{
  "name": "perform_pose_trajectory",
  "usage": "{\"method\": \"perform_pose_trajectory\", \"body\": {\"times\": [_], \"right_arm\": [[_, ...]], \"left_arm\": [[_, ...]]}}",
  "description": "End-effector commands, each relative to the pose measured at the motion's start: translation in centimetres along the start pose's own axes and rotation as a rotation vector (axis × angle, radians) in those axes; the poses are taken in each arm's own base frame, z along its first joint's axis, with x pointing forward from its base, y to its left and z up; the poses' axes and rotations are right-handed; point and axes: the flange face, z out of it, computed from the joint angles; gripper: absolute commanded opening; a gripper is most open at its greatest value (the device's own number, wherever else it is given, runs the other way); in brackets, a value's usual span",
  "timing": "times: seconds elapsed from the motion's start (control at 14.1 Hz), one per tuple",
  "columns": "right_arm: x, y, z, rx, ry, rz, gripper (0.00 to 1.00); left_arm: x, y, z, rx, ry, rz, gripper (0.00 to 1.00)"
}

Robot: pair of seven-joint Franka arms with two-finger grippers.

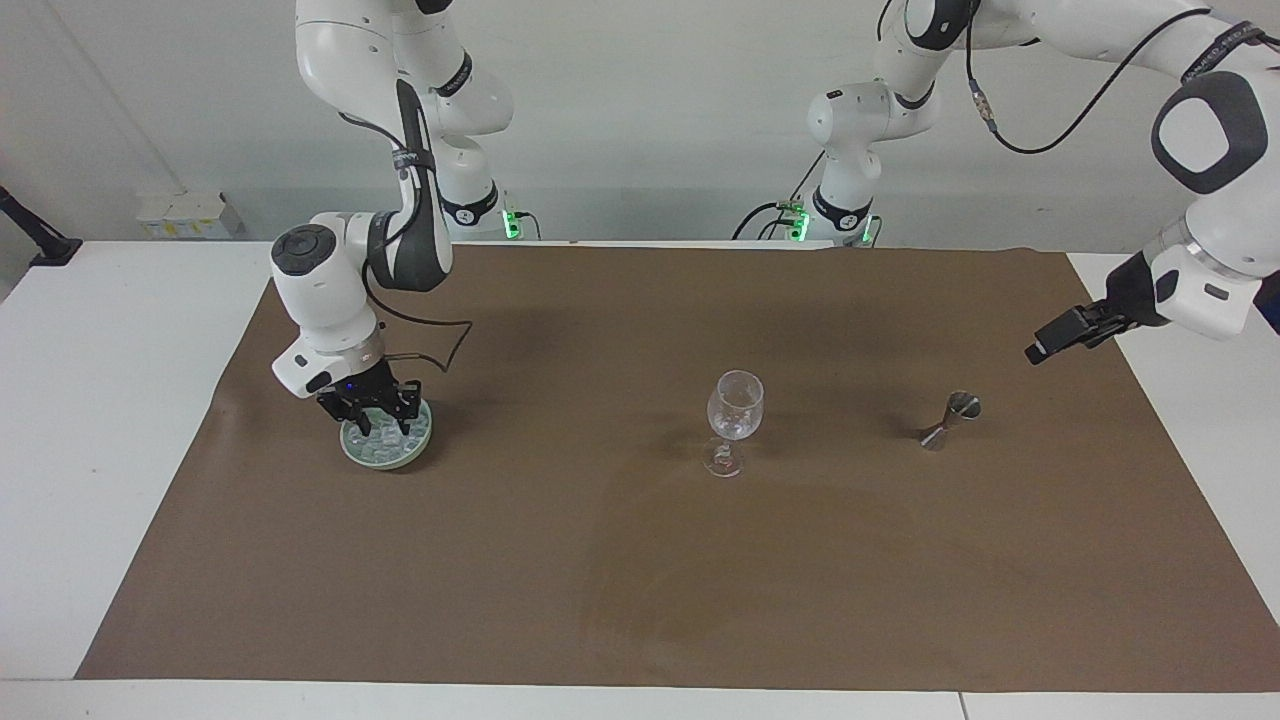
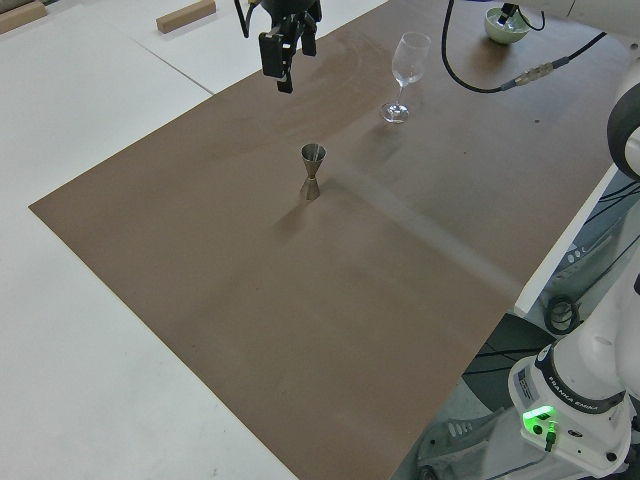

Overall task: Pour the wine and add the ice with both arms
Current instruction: 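Move the right gripper to the green ice dish while the left gripper retracts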

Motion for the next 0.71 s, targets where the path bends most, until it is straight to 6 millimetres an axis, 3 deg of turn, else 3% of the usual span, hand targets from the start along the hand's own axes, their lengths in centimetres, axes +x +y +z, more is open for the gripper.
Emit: {"method": "perform_pose_trajectory", "body": {"times": [0.0, 0.21, 0.28, 0.35, 0.64], "right_arm": [[-0.2, 0.0, 0.1, 0.004, 0.017, -0.009, 0.45], [-0.2, 0.0, 0.2, 0.004, 0.015, -0.008, 0.42], [-0.2, 0.0, 0.2, 0.004, 0.014, -0.008, 0.25], [-0.2, 0.1, 0.2, 0.004, 0.014, -0.006, 0.00], [0.2, 0.2, -1.5, 0.003, 0.038, -0.005, 0.00]], "left_arm": [[-1.9, 0.9, -2.6, 0.031, 0.057, 0.056, 1.00], [-3.8, 1.8, -4.4, 0.029, 0.113, 0.077, 1.00], [-4.0, 1.8, -4.6, 0.032, 0.116, 0.079, 1.00], [-4.0, 1.8, -4.5, 0.032, 0.115, 0.078, 1.00], [-4.3, 1.5, -4.7, 0.067, 0.125, 0.078, 1.00]]}}
